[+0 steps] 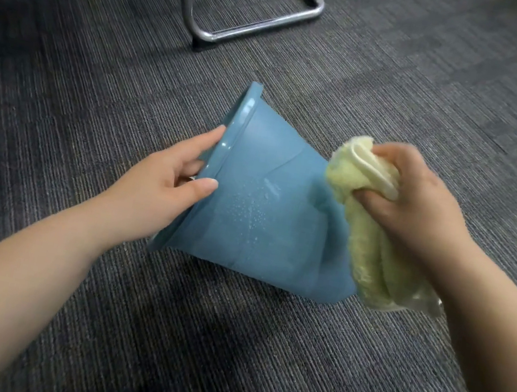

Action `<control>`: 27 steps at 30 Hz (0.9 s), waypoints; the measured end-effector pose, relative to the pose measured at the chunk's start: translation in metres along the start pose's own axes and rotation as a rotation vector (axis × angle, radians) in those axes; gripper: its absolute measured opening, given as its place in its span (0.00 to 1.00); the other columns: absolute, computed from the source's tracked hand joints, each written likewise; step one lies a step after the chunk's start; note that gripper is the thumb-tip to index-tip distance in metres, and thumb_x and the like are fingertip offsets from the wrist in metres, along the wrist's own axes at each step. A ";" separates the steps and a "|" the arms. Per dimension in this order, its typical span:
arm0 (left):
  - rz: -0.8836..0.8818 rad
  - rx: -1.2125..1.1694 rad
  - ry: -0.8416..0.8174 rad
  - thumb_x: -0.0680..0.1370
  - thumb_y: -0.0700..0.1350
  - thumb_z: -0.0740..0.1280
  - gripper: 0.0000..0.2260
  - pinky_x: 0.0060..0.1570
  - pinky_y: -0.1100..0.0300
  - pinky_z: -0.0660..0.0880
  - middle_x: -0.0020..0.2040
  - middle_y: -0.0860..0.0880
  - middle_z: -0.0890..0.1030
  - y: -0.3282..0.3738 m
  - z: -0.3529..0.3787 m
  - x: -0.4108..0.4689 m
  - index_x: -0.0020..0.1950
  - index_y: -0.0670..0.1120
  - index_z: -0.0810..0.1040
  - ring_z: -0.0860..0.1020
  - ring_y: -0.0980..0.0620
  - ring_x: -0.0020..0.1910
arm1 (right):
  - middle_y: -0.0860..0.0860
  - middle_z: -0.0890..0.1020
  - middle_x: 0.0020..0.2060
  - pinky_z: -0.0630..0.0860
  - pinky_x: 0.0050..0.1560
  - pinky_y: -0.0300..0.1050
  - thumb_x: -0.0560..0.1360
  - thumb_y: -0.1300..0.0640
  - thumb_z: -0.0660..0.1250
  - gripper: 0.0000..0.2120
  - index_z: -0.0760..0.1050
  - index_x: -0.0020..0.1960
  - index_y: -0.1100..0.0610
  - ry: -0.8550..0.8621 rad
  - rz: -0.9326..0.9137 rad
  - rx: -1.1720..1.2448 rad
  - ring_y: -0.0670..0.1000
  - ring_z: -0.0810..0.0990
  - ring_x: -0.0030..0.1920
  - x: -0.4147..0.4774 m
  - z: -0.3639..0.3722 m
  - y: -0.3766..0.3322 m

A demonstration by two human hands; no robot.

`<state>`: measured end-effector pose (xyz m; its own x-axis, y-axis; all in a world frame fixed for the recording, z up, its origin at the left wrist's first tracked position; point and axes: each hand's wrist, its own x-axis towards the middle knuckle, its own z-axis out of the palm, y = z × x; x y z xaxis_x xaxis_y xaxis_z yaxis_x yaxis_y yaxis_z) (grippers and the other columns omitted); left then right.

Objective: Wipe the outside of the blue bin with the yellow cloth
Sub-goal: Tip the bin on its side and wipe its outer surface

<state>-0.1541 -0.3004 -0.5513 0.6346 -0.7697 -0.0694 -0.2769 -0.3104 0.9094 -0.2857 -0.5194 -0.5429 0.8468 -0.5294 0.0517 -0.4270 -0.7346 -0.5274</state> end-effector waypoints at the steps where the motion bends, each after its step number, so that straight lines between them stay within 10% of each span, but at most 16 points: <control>1: 0.012 -0.016 -0.011 0.75 0.35 0.60 0.26 0.49 0.76 0.70 0.48 0.62 0.78 0.002 0.003 0.001 0.58 0.66 0.59 0.76 0.72 0.43 | 0.56 0.77 0.52 0.64 0.44 0.46 0.66 0.53 0.66 0.21 0.66 0.58 0.51 0.013 -0.033 0.015 0.59 0.73 0.51 0.001 -0.002 -0.011; 7: 0.050 -0.013 0.005 0.75 0.37 0.61 0.24 0.40 0.80 0.68 0.36 0.71 0.79 0.012 0.017 0.002 0.57 0.66 0.61 0.76 0.74 0.41 | 0.44 0.68 0.39 0.60 0.40 0.43 0.69 0.53 0.66 0.19 0.67 0.59 0.50 -0.009 -0.196 -0.034 0.48 0.65 0.45 -0.003 0.002 -0.057; 12: 0.017 -0.022 0.034 0.75 0.38 0.61 0.25 0.56 0.60 0.72 0.48 0.49 0.81 0.011 0.012 0.004 0.64 0.60 0.58 0.76 0.57 0.47 | 0.40 0.63 0.32 0.60 0.35 0.45 0.69 0.54 0.66 0.17 0.69 0.57 0.51 -0.081 -0.364 -0.098 0.51 0.68 0.45 -0.014 0.012 -0.073; 17: 0.014 -0.136 0.012 0.74 0.36 0.61 0.25 0.41 0.77 0.71 0.41 0.63 0.82 0.007 0.012 0.001 0.64 0.58 0.58 0.78 0.70 0.42 | 0.50 0.76 0.47 0.60 0.39 0.45 0.71 0.55 0.64 0.17 0.67 0.59 0.51 0.022 -0.190 -0.111 0.55 0.69 0.52 0.002 0.010 -0.053; 23: -0.024 -0.189 0.054 0.74 0.37 0.61 0.24 0.40 0.76 0.72 0.37 0.67 0.82 -0.003 0.008 0.001 0.64 0.60 0.61 0.79 0.68 0.43 | 0.45 0.74 0.37 0.60 0.38 0.45 0.67 0.55 0.67 0.17 0.70 0.56 0.51 -0.095 -0.338 -0.053 0.53 0.69 0.44 -0.020 0.021 -0.065; 27: -0.061 -0.223 0.088 0.75 0.36 0.61 0.24 0.40 0.73 0.73 0.37 0.67 0.82 -0.011 0.003 0.002 0.62 0.61 0.63 0.79 0.67 0.43 | 0.49 0.80 0.48 0.69 0.40 0.49 0.67 0.57 0.66 0.17 0.70 0.56 0.51 -0.198 -0.446 -0.138 0.56 0.71 0.47 -0.029 0.032 -0.070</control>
<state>-0.1523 -0.3001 -0.5627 0.7081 -0.6990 -0.1000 -0.0762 -0.2165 0.9733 -0.2697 -0.4389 -0.5344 0.9944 -0.0710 0.0777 -0.0371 -0.9271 -0.3730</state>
